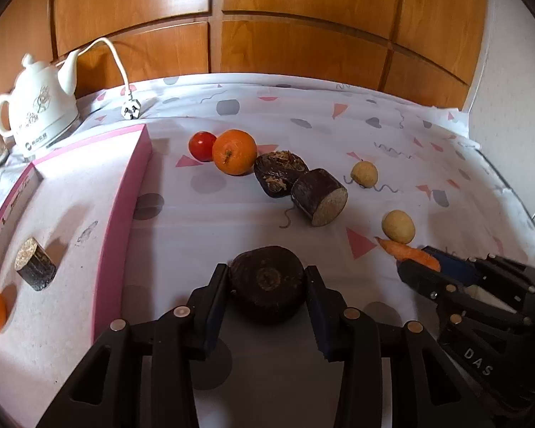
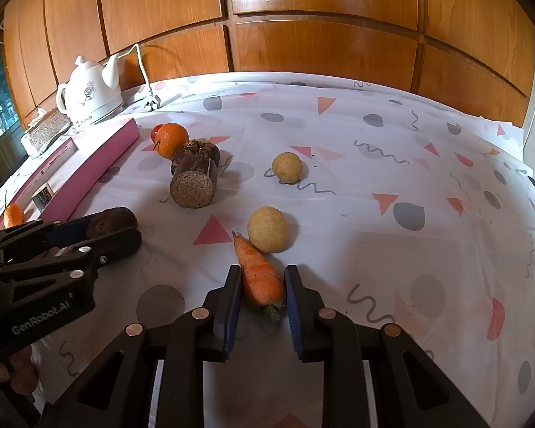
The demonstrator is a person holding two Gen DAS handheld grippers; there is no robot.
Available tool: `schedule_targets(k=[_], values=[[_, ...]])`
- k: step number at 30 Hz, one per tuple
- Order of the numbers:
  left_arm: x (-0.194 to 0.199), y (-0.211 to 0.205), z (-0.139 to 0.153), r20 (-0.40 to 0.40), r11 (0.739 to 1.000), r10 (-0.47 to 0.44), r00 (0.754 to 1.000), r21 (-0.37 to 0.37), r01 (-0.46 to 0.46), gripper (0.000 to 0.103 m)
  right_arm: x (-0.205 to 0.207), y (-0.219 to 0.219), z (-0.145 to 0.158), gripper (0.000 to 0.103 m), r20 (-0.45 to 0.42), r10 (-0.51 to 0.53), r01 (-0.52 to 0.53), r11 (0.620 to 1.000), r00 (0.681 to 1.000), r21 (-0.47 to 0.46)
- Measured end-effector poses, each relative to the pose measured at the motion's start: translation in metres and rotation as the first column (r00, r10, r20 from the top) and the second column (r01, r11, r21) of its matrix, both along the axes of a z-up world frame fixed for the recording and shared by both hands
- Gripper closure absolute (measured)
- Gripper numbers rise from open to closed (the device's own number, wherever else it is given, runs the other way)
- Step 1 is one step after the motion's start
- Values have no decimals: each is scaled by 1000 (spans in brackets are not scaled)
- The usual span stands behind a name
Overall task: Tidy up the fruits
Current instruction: 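Grasp the dark round beet with the left tool, then carry the beet into the tray and open the left tool while the right tool carries the carrot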
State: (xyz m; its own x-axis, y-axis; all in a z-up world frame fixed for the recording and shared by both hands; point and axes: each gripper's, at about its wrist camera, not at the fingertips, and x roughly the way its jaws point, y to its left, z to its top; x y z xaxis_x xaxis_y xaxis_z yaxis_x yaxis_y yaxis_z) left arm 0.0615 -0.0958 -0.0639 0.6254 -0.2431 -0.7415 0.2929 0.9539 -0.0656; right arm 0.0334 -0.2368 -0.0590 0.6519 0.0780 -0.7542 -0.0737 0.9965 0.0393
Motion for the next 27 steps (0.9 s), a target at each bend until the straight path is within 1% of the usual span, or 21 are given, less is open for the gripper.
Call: schedule_targets(k=[7,16,20,27], values=[[-2,-1,-2,20,1000,-1,1000,7,1,60,-2,1,-1,79,13,-3,3,1000,1000,-2],[-4,1,1,13,1000,-5,1000,9,5,61,-3,6,2,79,12,-8,9,999,1000,-39],[-8,4,7,3,1000,-7,1000,-9,7,61,-5,7,3,81,4,-14,15,999,1000,-42],[-18,9,24,40,999,-8,999,-32,9,61,-6,11,7,81,-31,-10,9,1000,999,-22]])
